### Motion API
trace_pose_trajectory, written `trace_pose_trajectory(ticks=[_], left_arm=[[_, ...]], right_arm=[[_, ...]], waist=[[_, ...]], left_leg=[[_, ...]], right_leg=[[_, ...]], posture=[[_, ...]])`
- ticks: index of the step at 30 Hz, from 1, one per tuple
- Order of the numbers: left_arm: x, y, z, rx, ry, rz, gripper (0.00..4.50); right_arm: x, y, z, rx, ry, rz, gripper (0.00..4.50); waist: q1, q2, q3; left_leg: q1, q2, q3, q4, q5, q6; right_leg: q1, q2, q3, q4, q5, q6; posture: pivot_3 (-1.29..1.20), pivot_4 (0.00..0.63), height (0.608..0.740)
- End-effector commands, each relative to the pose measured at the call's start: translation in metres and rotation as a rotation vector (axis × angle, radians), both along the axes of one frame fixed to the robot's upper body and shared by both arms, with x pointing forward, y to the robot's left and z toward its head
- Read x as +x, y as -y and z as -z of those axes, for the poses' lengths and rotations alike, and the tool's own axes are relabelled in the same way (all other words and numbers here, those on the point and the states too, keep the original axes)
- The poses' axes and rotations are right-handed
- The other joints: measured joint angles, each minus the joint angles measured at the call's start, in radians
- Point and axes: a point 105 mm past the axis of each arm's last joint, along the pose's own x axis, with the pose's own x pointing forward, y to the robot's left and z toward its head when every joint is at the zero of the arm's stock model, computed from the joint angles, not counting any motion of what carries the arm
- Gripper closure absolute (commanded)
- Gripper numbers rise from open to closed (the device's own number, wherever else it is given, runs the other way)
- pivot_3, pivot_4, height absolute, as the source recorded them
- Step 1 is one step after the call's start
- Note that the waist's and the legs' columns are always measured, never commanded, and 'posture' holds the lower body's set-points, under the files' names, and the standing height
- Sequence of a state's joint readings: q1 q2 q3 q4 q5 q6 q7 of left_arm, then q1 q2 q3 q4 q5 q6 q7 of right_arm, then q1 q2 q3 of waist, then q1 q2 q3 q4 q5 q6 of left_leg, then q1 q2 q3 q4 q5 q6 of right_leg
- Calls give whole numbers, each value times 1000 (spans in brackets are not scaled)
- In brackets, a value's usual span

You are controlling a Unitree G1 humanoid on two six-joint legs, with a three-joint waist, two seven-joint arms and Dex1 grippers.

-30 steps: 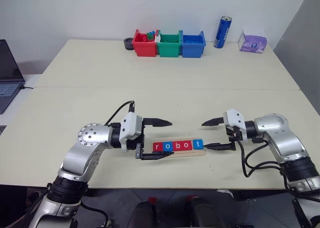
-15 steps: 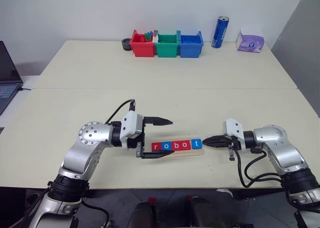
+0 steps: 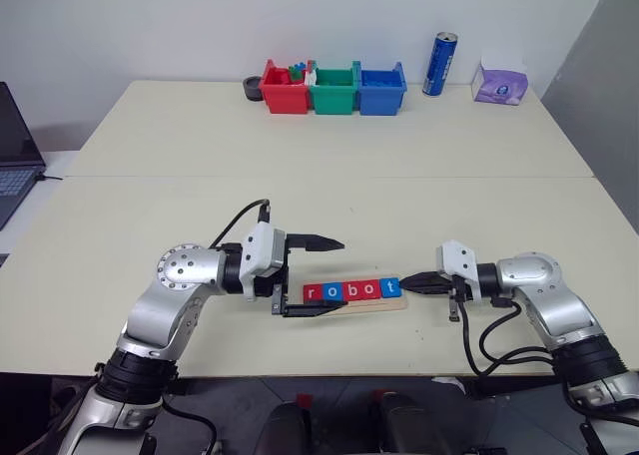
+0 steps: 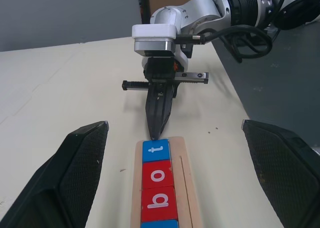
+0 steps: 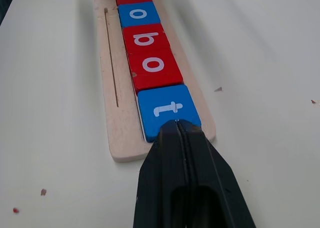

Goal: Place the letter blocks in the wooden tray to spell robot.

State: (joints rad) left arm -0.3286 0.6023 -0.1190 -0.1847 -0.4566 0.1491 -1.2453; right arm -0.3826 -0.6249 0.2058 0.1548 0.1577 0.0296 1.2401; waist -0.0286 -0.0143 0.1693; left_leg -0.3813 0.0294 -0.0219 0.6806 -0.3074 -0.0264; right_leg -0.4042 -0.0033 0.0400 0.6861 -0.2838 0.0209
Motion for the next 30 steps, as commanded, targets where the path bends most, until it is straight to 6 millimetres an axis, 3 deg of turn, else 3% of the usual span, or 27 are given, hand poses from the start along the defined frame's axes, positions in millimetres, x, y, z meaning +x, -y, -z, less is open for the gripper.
trace_pose_trajectory(ticks=[1,10,19,22,30], left_arm=[[-4,1,-6,-3,31,11,0],[-5,0,-5,0,30,8,0],[-4,-7,-9,-2,29,-11,0],[-2,-13,-10,-8,-8,-47,0],[4,-37,7,73,-84,-274,0]], right_arm=[[1,-7,-11,6,56,-34,4471],[1,-6,-15,12,58,-33,4471],[-19,0,-55,99,42,-5,4471],[-28,5,-67,145,36,76,4471],[-74,-2,-43,175,-57,249,4471]], waist=[[0,0,0],[0,0,0],[1,0,0],[1,0,0],[2,0,0]], left_leg=[[0,0,0,0,0,0],[0,0,0,0,0,0],[0,0,0,0,0,0],[0,0,0,0,0,0],[0,0,-1,0,0,0]], right_leg=[[0,0,0,0,0,0],[0,0,0,0,0,0],[0,0,0,0,0,0],[0,0,0,0,0,0],[0,0,0,0,0,0]], posture=[[0,150,740],[0,150,740],[0,150,740],[0,150,740],[0,150,740]])
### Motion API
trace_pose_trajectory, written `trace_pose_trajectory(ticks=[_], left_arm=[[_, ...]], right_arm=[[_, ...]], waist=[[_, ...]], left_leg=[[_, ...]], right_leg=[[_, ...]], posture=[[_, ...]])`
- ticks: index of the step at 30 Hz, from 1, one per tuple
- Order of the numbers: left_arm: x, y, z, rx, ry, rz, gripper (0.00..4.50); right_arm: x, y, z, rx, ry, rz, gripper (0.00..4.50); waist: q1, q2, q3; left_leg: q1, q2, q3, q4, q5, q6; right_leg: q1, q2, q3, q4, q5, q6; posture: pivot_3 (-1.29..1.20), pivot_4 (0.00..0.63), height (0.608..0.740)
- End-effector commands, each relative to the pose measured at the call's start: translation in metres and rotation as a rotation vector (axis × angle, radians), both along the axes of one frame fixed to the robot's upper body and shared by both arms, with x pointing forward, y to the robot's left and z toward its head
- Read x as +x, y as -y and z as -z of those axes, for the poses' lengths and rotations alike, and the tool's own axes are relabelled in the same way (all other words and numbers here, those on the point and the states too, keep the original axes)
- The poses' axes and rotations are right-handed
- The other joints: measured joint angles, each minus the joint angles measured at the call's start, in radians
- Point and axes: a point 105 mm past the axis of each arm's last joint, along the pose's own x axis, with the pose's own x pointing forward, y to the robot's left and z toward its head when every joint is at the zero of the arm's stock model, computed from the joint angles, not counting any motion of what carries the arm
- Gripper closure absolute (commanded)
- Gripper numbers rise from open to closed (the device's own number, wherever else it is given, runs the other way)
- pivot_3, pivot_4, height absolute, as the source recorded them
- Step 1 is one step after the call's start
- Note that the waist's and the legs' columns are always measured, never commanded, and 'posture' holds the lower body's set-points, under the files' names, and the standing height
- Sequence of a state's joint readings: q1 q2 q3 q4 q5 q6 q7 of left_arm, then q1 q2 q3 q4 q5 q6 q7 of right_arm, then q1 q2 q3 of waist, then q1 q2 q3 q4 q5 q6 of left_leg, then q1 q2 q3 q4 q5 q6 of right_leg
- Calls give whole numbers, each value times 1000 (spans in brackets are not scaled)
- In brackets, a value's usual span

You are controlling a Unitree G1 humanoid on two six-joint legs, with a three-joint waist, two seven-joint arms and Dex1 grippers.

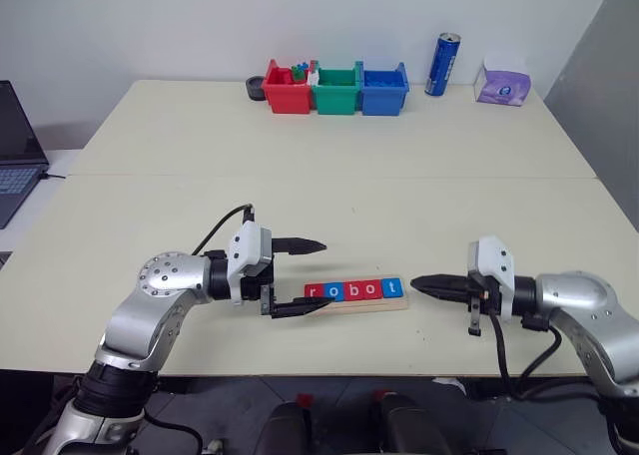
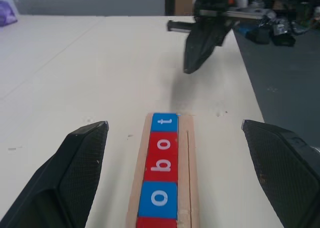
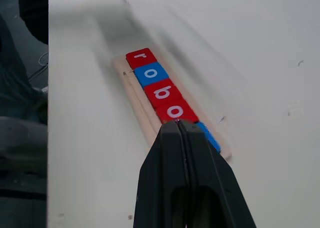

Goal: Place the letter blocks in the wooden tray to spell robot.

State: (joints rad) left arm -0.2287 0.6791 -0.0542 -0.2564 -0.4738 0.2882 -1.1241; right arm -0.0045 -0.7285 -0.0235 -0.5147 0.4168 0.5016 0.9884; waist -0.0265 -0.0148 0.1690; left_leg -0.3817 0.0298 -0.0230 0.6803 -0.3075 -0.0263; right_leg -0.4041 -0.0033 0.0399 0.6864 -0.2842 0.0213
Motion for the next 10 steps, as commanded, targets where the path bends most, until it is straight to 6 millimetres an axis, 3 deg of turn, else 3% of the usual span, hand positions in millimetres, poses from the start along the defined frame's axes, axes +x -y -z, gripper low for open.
trace_pose_trajectory(ticks=[1,10], left_arm=[[-1,-15,-3,46,16,-79,0],[-19,-19,5,59,-49,-9,0]], right_arm=[[-14,-8,-4,21,26,28,4471],[-9,-11,-7,29,39,37,4471]], waist=[[-2,0,0],[-2,0,0]], left_leg=[[0,0,0,0,0,0],[2,-1,1,0,1,-1]], right_leg=[[0,0,0,0,0,0],[0,1,0,2,0,0]], posture=[[0,150,740],[0,150,740]])
